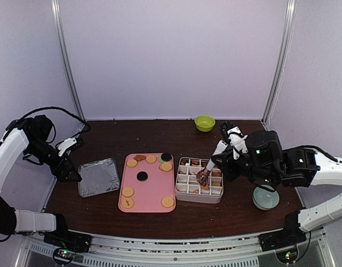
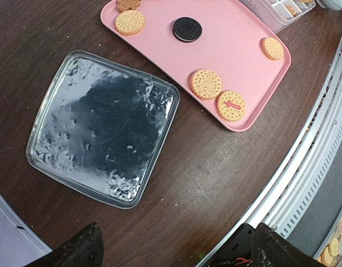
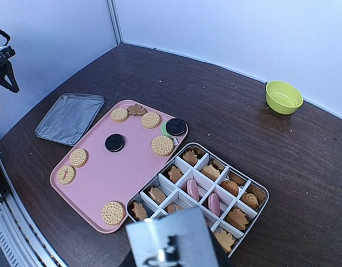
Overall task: Pack the cookies
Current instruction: Place the fake cookies in the empty pocket of the box, then position the fake cookies on the plate.
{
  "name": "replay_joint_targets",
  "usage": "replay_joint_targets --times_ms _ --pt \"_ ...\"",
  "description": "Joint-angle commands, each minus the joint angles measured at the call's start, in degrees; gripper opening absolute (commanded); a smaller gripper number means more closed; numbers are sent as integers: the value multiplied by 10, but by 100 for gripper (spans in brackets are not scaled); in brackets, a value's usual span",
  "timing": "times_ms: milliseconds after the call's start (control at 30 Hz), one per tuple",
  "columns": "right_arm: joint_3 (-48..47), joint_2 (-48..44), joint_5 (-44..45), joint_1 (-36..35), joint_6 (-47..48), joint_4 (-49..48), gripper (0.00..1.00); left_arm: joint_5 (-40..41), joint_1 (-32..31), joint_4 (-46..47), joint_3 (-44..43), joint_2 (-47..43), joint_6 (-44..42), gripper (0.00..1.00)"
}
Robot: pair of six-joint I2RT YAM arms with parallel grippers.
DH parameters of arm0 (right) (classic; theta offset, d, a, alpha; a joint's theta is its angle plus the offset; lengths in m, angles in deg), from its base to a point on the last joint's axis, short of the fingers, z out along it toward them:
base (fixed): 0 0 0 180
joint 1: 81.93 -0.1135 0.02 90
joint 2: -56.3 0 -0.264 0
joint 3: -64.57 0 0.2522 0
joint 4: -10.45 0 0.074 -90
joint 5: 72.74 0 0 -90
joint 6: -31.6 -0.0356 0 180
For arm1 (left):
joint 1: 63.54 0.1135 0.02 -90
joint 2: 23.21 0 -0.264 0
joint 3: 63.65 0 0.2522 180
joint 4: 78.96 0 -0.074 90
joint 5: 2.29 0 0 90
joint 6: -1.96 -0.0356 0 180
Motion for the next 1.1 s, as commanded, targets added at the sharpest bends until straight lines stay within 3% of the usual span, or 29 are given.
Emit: replay_joint_targets --times_ms 0,433,767,1067 --pt "7 -9 13 -5 -4 -5 22 -11 4 -2 -10 -1 -7 95" --pt "12 1 15 -6 -1 -15 29 -9 4 -4 -13 -3 -6 95" --pt "-21 -9 27 -6 17 -25 28 -9 4 -7 -20 0 -6 95" --pt "-115 93 18 -5 75 -99 27 -8 5 -3 -14 -1 -5 95"
